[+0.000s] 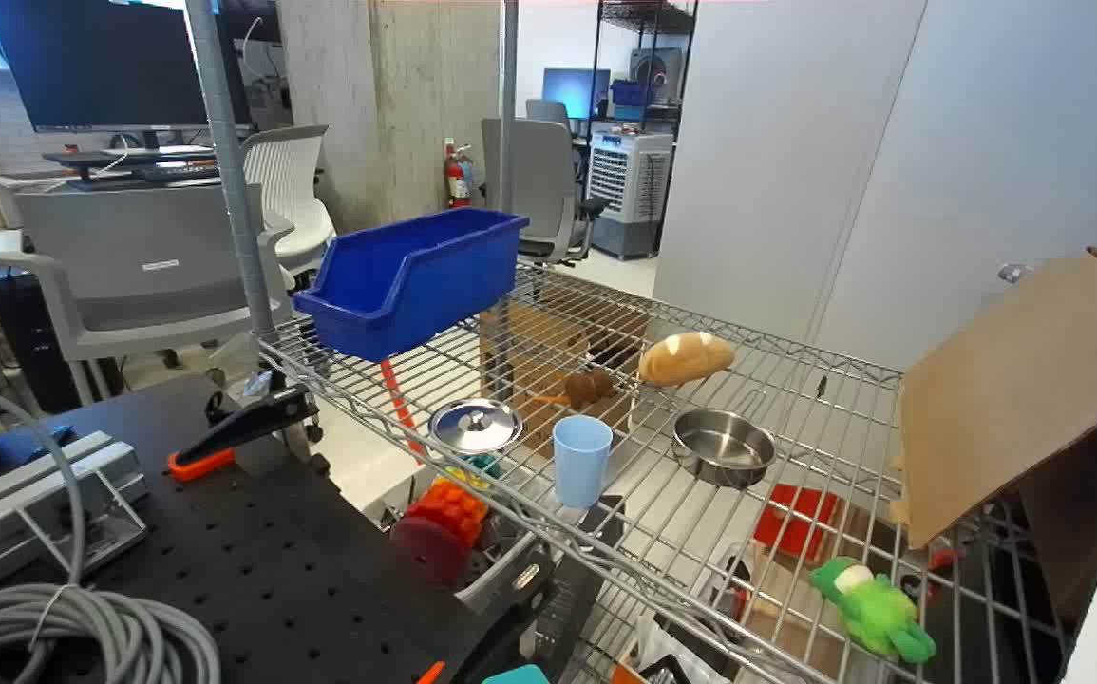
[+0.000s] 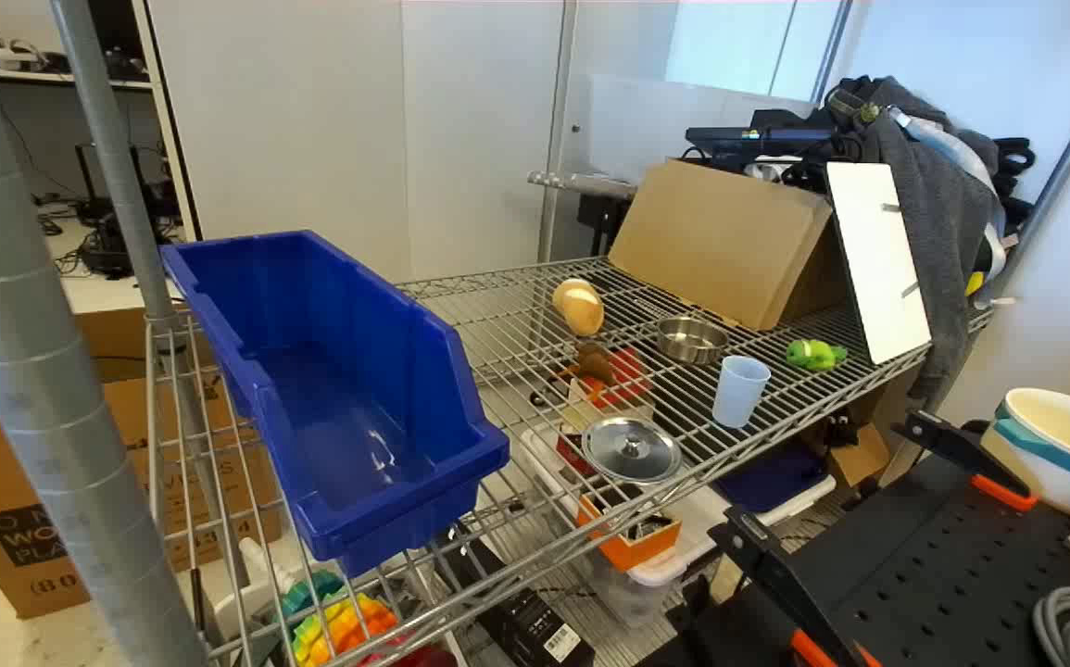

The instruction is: Place the silver lid on the silver pot

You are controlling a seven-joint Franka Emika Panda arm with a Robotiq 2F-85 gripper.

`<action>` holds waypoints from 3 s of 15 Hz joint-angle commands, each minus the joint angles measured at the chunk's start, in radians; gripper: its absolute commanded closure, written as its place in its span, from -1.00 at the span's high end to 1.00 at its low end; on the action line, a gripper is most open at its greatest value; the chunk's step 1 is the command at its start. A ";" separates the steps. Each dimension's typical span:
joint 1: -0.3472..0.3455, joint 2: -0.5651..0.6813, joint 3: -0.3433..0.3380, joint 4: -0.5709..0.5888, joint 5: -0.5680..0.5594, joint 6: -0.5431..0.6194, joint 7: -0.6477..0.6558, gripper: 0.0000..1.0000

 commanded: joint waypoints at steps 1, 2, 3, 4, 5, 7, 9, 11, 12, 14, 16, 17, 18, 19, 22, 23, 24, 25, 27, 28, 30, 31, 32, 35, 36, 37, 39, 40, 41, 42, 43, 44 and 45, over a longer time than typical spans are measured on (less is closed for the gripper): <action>0.017 0.004 -0.012 0.002 -0.005 -0.001 0.008 1.00; 0.017 0.004 -0.012 0.002 -0.005 -0.001 0.008 1.00; 0.017 0.004 -0.012 0.002 -0.005 -0.001 0.008 1.00; 0.017 0.004 -0.012 0.002 -0.005 -0.001 0.008 1.00; 0.017 0.004 -0.012 0.002 -0.005 -0.001 0.008 1.00; 0.015 -0.001 -0.017 -0.010 -0.003 0.022 0.008 1.00; 0.013 -0.009 -0.041 -0.056 0.003 0.109 -0.015 1.00; 0.010 -0.007 -0.064 -0.120 -0.003 0.246 -0.038 1.00; 0.007 -0.001 -0.082 -0.167 0.005 0.342 -0.051 1.00; 0.004 0.031 -0.111 -0.241 0.017 0.508 -0.074 1.00; -0.006 0.081 -0.132 -0.294 0.026 0.676 -0.064 1.00; -0.014 0.127 -0.137 -0.315 0.019 0.761 -0.055 1.00; -0.021 0.173 -0.141 -0.335 0.010 0.849 -0.047 1.00; -0.028 0.224 -0.143 -0.352 0.004 0.935 -0.041 1.00; -0.045 0.390 -0.140 -0.384 -0.017 1.190 -0.020 1.00; -0.049 0.457 -0.141 -0.389 -0.021 1.275 -0.014 1.00; -0.049 0.524 -0.144 -0.389 -0.020 1.356 -0.010 1.00; -0.049 0.582 -0.146 -0.382 -0.026 1.418 0.000 1.00; -0.035 0.707 -0.161 -0.357 -0.019 1.524 0.002 1.00; -0.031 0.766 -0.170 -0.342 -0.051 1.566 0.026 1.00; 0.001 0.860 -0.211 -0.307 -0.099 1.620 0.057 1.00; 0.027 0.901 -0.241 -0.285 -0.121 1.634 0.070 1.00; 0.059 0.939 -0.274 -0.261 -0.140 1.642 0.084 1.00; 0.134 1.022 -0.332 -0.198 -0.127 1.612 0.090 1.00; 0.155 1.044 -0.340 -0.176 -0.114 1.590 0.092 1.00; 0.170 1.065 -0.346 -0.157 -0.104 1.581 0.092 1.00; 0.189 1.096 -0.342 -0.127 -0.082 1.558 0.090 1.00; 0.198 1.110 -0.341 -0.115 -0.075 1.554 0.090 1.00; 0.211 1.125 -0.347 -0.102 -0.073 1.551 0.094 1.00; 0.221 1.142 -0.353 -0.086 -0.072 1.548 0.099 1.00; 0.227 1.156 -0.355 -0.073 -0.068 1.543 0.101 1.00; 0.235 1.170 -0.362 -0.062 -0.066 1.547 0.105 1.00; 0.243 1.183 -0.370 -0.052 -0.068 1.554 0.110 1.00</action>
